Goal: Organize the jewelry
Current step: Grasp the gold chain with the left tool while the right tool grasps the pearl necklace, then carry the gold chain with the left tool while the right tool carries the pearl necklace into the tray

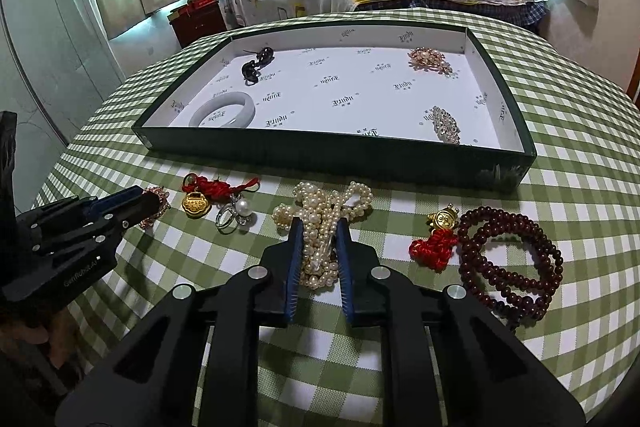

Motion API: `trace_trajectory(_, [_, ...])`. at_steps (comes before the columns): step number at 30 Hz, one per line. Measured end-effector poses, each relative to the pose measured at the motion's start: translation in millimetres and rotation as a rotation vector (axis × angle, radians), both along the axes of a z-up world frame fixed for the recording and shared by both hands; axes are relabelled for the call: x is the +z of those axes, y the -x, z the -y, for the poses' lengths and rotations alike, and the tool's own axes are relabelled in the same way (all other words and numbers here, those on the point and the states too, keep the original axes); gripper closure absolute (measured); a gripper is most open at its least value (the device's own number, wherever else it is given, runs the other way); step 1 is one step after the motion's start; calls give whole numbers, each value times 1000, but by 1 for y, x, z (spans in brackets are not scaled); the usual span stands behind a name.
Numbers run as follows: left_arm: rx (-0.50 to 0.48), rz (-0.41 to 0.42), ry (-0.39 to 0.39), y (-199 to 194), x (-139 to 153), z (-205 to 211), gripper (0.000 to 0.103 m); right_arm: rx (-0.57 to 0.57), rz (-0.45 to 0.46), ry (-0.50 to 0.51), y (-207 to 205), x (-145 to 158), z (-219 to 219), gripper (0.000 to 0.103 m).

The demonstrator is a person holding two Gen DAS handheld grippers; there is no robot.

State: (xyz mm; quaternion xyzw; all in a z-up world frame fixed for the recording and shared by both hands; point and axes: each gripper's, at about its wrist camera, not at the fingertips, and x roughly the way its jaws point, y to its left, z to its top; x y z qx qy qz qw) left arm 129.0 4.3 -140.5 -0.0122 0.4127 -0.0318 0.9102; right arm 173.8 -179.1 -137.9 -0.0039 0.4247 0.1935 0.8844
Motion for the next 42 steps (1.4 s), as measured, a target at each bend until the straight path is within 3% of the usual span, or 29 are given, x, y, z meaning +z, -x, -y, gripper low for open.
trace_trajectory(22, [2, 43, 39, 5, 20, -5, 88, 0, 32, -10, 7, 10, 0, 91])
trace_trajectory(42, [3, 145, 54, 17, 60, -5, 89, 10, 130, -37, 21, 52, 1, 91])
